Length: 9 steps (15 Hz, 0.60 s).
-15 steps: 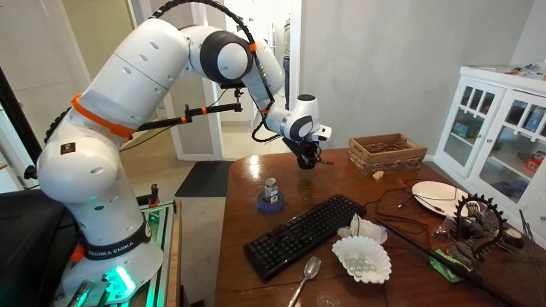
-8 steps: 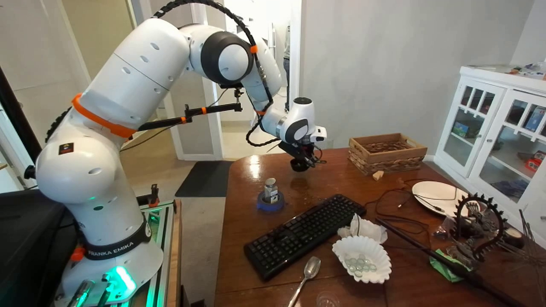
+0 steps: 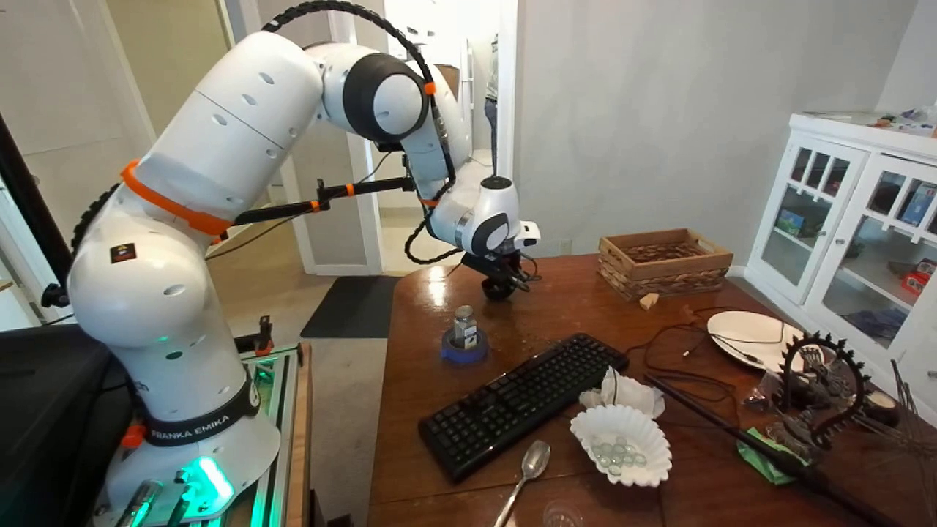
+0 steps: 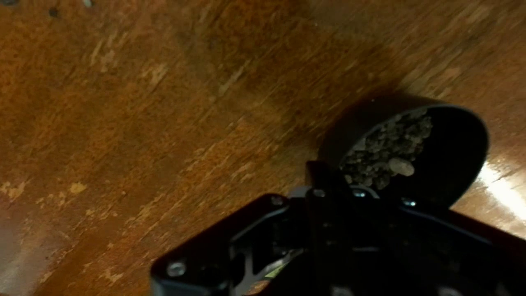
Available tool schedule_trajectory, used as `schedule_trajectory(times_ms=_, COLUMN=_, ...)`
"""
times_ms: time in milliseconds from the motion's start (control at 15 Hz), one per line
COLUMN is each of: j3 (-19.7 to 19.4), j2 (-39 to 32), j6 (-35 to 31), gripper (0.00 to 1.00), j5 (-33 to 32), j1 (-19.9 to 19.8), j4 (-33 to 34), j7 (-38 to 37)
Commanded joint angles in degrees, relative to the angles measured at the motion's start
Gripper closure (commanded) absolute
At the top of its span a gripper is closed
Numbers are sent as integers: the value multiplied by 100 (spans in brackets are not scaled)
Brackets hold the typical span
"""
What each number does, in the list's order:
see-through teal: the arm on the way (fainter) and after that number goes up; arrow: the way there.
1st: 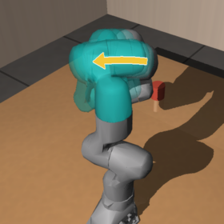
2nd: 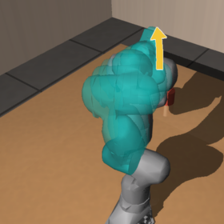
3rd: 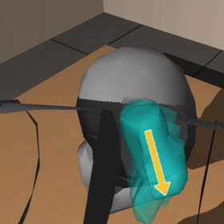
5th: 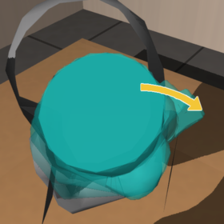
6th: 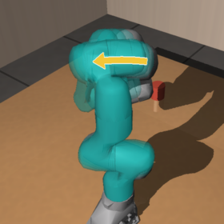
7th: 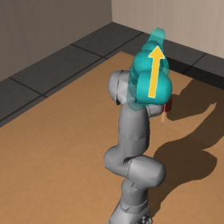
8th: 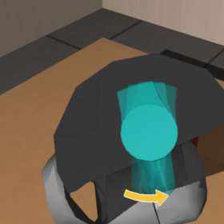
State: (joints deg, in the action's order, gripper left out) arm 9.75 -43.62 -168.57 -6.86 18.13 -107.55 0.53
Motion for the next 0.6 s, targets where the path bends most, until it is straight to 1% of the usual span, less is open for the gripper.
schedule_trajectory(times_ms=0, j3=-278, j2=123, j6=-163, gripper=81, j5=-144, j1=318, j4=-239, j7=-60)
schedule_trajectory(times_ms=67, j3=-324, j2=128, j6=-155, gripper=71, j5=-160, j1=381, j4=-245, j7=-75)
schedule_trajectory(times_ms=333, j3=-502, j2=178, j6=-152, gripper=42, j5=-174, j1=523, j4=-259, j7=-134)
schedule_trajectory(times_ms=467, j3=-531, j2=343, j6=-147, gripper=26, j5=-83, j1=467, j4=-346, j7=-223)
schedule_trajectory(times_ms=533, j3=-484, j2=530, j6=-122, gripper=19, j5=57, j1=322, j4=-473, j7=-321)
